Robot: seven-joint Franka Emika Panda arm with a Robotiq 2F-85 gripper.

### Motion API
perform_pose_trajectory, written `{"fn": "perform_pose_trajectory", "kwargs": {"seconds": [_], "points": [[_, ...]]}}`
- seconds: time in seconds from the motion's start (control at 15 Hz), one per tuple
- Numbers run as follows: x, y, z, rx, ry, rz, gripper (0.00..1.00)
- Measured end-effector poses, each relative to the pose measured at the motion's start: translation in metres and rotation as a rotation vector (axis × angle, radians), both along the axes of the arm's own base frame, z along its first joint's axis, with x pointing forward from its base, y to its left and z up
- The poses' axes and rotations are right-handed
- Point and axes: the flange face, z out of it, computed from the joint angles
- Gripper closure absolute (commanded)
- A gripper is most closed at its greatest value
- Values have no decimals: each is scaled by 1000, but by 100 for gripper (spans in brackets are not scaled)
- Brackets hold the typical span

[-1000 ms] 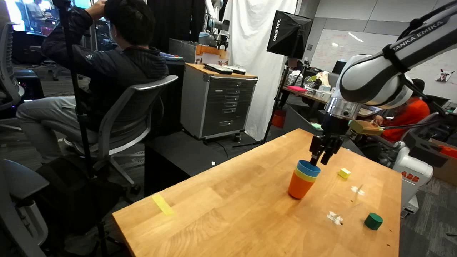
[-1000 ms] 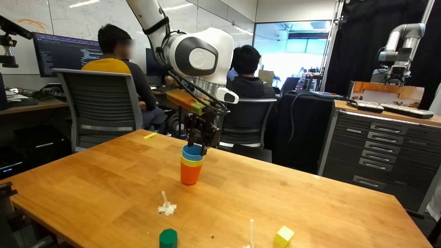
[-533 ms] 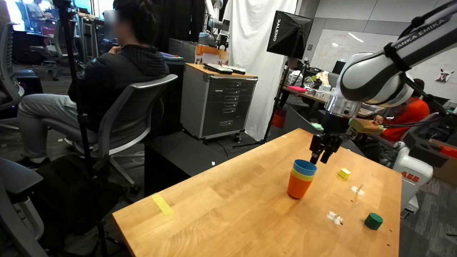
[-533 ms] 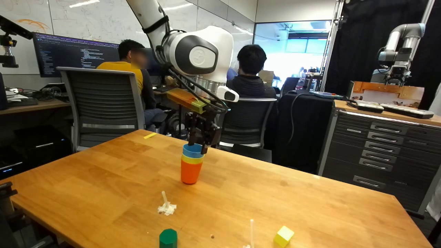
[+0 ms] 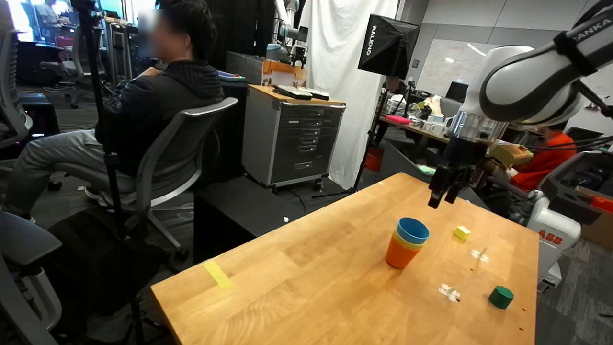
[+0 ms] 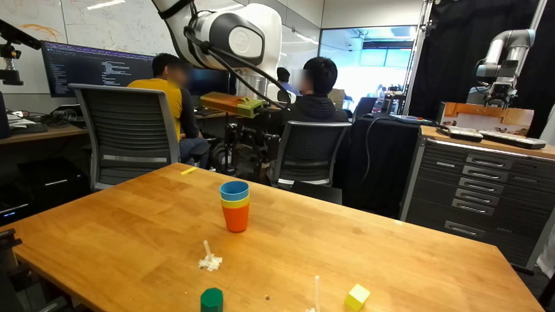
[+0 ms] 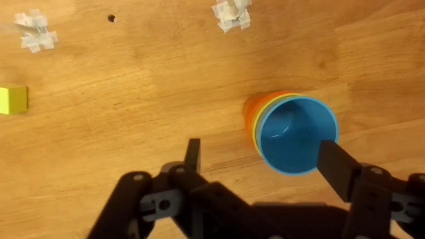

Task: Stack the orange, yellow and blue cups together

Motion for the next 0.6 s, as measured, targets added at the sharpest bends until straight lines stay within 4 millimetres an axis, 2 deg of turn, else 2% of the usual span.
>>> {"fn": "perform_pose_trajectory", "kwargs": {"seconds": [0.2, 0.6], "points": [[-18, 8, 2, -36, 22, 57, 0], [-39, 17, -13, -74, 81, 127, 0]]}}
